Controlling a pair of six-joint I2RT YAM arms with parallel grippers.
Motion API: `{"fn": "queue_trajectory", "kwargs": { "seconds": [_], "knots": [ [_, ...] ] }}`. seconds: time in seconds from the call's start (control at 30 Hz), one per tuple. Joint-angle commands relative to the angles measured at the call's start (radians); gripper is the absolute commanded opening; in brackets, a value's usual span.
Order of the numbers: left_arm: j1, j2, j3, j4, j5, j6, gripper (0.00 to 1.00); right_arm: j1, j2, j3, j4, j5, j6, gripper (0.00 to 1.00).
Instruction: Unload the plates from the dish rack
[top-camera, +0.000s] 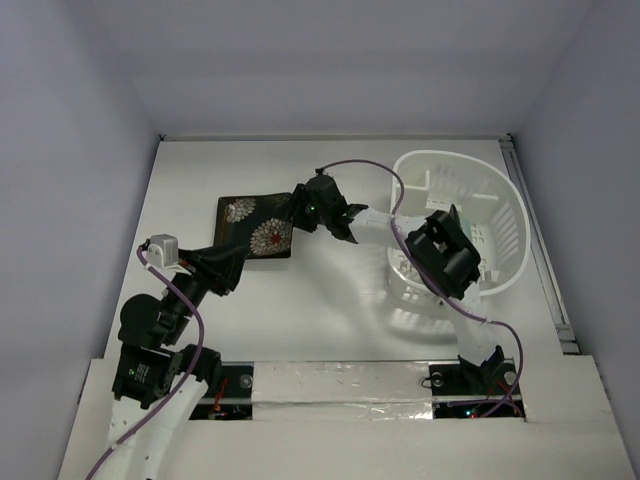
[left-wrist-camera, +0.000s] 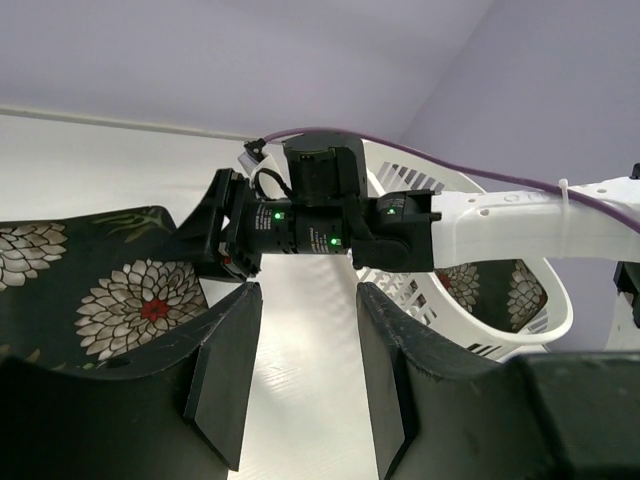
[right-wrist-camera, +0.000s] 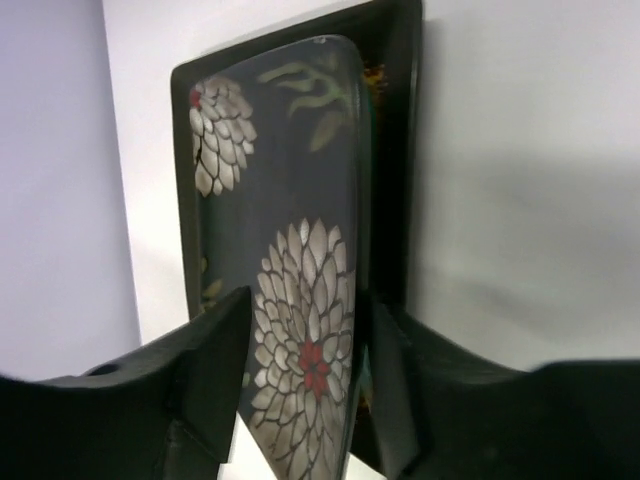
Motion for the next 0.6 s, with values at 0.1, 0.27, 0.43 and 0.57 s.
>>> {"fn": "queue_trajectory", "kwargs": {
  "seconds": [0.1, 0.27, 0.43, 0.57],
  "knots": [
    [0.004, 0.008, 0.011, 0.036, 0.006, -0.004, 0.40, 0.029, -0.045, 0.067, -0.003, 0.053, -0.055, 0.70],
    [0.004, 0.005, 0.011, 0.036, 0.004, -0.004, 0.40, 0.039, -0.065, 0.101, -0.117, 0.151, -0.137, 0.83],
    [0.004, 0.005, 0.011, 0.036, 0.006, -0.004, 0.40, 0.049, -0.073, 0.161, -0.259, 0.257, -0.221, 0.90],
    [0.004, 0.005, 0.011, 0.039, 0.006, -0.002, 0.40, 0.049, -0.061, 0.237, -0.385, 0.333, -0.282, 0.95]
  ]
}}
